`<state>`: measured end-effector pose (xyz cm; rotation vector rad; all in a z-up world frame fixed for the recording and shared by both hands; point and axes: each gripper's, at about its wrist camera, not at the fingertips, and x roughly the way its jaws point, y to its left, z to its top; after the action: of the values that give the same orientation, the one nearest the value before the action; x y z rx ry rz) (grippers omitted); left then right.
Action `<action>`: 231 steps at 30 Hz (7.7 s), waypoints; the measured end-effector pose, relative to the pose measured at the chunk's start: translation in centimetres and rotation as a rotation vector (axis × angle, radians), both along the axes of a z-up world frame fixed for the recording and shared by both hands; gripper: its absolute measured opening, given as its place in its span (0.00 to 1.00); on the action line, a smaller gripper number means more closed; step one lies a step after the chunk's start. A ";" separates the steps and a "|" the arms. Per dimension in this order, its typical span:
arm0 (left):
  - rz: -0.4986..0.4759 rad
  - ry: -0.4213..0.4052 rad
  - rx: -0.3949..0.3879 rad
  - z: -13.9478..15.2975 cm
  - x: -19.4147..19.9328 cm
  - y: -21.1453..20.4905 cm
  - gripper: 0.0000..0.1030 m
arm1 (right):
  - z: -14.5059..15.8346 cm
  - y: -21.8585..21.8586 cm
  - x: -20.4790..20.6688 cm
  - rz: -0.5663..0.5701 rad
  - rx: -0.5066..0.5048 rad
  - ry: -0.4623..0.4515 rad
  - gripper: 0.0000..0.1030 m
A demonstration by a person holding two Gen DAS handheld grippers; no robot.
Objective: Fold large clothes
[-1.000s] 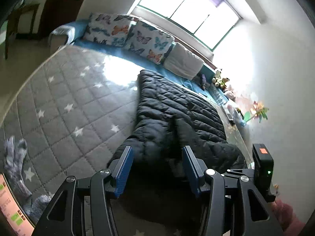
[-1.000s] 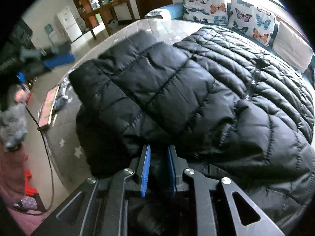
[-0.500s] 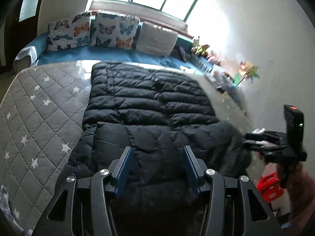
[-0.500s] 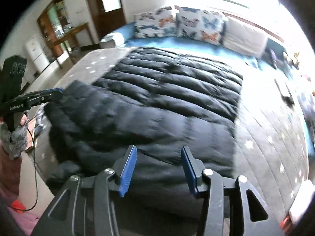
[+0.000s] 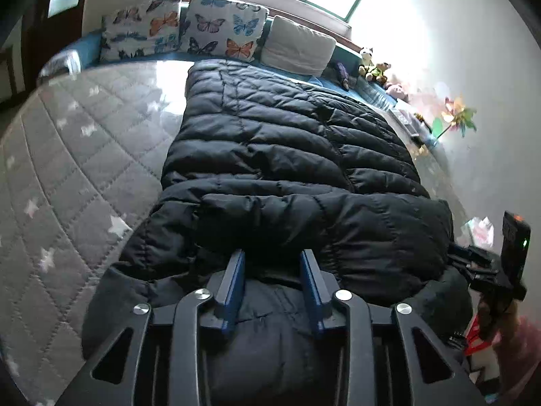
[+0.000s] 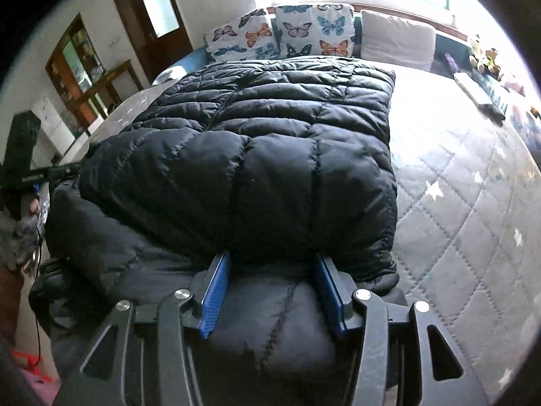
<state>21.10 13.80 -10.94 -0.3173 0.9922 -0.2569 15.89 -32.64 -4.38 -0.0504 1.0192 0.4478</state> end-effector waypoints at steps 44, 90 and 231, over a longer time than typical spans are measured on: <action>-0.211 -0.059 0.235 0.9 -4.1 -4.9 0.53 | 0.2 4.4 -2.6 0.176 -0.162 0.015 0.56; 0.152 0.122 -0.177 0.3 -14.1 7.5 0.75 | -1.6 10.5 -17.2 0.806 -0.488 -0.475 0.75; 0.122 0.073 -0.085 3.2 21.4 0.2 0.27 | 5.0 12.9 15.3 0.183 -0.200 0.012 0.41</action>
<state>42.49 13.98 -7.70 -0.4656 1.0315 -0.1780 31.22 -19.73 0.62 -0.3223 1.0726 0.5119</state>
